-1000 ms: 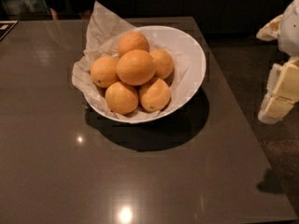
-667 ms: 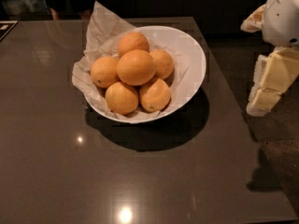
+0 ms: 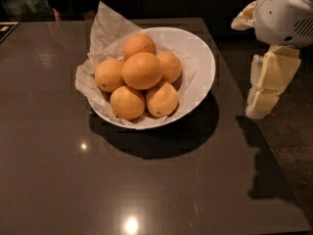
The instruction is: Pick orange from white bowl
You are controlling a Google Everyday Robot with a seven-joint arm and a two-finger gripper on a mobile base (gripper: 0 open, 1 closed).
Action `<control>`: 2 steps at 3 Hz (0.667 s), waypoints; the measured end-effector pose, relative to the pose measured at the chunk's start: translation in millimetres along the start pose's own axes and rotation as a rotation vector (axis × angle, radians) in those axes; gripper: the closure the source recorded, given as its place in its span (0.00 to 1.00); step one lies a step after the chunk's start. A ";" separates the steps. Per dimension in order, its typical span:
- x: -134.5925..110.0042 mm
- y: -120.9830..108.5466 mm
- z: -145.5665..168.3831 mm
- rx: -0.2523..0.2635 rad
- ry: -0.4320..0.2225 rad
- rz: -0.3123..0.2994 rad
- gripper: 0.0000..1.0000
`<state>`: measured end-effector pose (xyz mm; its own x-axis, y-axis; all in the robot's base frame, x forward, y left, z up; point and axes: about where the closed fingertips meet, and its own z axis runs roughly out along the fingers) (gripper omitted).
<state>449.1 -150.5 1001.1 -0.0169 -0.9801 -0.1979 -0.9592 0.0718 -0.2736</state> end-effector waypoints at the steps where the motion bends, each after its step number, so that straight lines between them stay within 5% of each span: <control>1: -31.8 -2.1 3.9 0.009 -0.050 -0.068 0.00; 2: -80.6 -5.2 5.7 0.015 -0.059 -0.178 0.00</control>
Offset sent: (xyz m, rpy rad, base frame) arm 0.0174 0.1399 0.0125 -0.0462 -0.0547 0.3238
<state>457.0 -70.8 1013.1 0.1699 -0.9650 -0.1999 -0.9410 -0.0987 -0.3236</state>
